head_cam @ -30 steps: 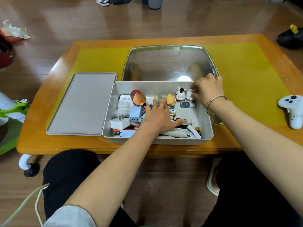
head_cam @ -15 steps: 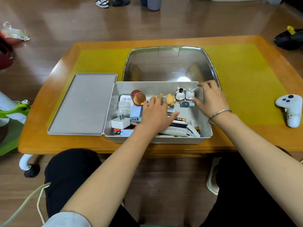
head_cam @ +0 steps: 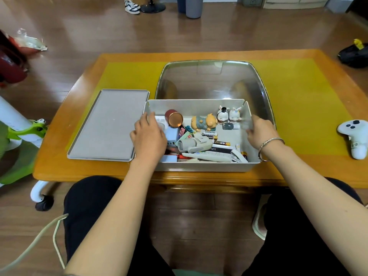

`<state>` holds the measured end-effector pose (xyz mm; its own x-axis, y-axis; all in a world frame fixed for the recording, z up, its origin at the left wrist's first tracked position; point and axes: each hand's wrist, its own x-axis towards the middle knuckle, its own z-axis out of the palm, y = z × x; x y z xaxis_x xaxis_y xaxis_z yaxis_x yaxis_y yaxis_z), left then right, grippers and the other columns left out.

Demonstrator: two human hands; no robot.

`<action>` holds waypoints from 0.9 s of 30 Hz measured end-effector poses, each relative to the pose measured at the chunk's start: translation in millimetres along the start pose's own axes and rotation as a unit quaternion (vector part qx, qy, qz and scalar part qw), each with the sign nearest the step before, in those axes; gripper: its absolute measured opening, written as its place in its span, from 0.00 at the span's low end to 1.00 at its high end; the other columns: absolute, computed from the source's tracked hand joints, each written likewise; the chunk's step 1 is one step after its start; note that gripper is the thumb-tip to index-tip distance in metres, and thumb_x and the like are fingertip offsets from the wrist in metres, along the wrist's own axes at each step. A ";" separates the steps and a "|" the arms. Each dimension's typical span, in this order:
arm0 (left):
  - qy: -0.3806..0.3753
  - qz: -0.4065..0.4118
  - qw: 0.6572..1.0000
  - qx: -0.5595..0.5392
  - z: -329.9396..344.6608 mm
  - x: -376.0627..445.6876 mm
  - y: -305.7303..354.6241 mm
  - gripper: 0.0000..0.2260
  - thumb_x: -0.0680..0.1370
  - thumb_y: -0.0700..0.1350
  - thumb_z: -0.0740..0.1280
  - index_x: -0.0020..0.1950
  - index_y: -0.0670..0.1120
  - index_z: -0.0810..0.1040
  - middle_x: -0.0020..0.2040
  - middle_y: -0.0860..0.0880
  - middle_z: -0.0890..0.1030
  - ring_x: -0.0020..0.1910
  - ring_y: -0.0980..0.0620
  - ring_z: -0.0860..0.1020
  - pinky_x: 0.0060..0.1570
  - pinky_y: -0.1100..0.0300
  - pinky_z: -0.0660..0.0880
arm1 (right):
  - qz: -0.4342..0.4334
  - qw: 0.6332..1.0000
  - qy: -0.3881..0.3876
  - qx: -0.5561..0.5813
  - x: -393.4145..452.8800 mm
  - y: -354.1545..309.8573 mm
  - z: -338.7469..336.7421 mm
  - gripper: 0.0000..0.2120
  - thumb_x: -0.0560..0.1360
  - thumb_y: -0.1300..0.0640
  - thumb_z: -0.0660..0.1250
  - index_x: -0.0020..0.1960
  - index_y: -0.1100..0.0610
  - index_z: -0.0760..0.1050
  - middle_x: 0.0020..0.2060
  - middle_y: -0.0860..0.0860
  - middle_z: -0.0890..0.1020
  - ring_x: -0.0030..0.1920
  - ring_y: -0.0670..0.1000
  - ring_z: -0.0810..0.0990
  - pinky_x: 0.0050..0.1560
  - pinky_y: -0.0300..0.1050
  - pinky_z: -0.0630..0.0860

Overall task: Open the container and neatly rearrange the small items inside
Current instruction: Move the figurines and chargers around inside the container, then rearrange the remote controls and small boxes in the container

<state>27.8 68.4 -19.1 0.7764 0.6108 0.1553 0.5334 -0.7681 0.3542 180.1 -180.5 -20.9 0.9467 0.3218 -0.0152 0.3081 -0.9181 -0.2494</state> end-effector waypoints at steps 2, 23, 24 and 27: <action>0.006 -0.035 0.999 -0.025 -0.9 -3.2 -7.5 0.24 0.80 0.44 0.60 0.75 0.44 0.56 0.73 0.41 0.64 0.69 0.39 0.66 0.62 0.43 0.66 | 0.002 1.000 0.003 -0.003 3.5 0.6 -0.6 0.10 0.76 0.62 0.62 0.56 0.64 0.69 0.48 0.68 0.79 0.49 0.67 0.78 0.43 0.53 0.73; -0.064 -0.108 0.992 -0.016 5.7 -23.4 -29.3 0.25 0.76 0.37 0.65 0.71 0.46 0.61 0.54 0.41 0.78 0.50 0.40 0.77 0.37 0.52 0.69 | -0.082 0.959 -0.225 -0.150 -1.1 -36.2 9.3 0.18 0.73 0.50 0.66 0.60 0.58 0.73 0.52 0.56 0.79 0.48 0.55 0.77 0.48 0.46 0.76; -0.062 -0.111 0.992 -0.019 6.6 -24.2 -29.1 0.25 0.76 0.38 0.65 0.71 0.47 0.61 0.55 0.41 0.78 0.50 0.40 0.77 0.37 0.52 0.69 | -0.079 0.959 -0.237 -0.135 -0.5 -36.5 10.9 0.20 0.73 0.49 0.66 0.62 0.56 0.70 0.54 0.55 0.79 0.50 0.56 0.77 0.51 0.47 0.76; -0.041 -0.117 0.991 -0.053 9.9 -26.7 -30.6 0.25 0.77 0.38 0.64 0.72 0.48 0.61 0.56 0.41 0.78 0.51 0.40 0.77 0.38 0.52 0.70 | -0.101 0.961 -0.251 -0.052 -1.1 -38.0 16.5 0.19 0.74 0.52 0.68 0.63 0.53 0.69 0.54 0.53 0.79 0.49 0.52 0.76 0.52 0.44 0.74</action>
<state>-6.0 73.7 -43.3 0.6626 0.7488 -0.0165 0.6670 -0.5799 0.4679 165.9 -142.1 -27.4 0.7107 0.5426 -0.4478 0.5127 -0.8353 -0.1985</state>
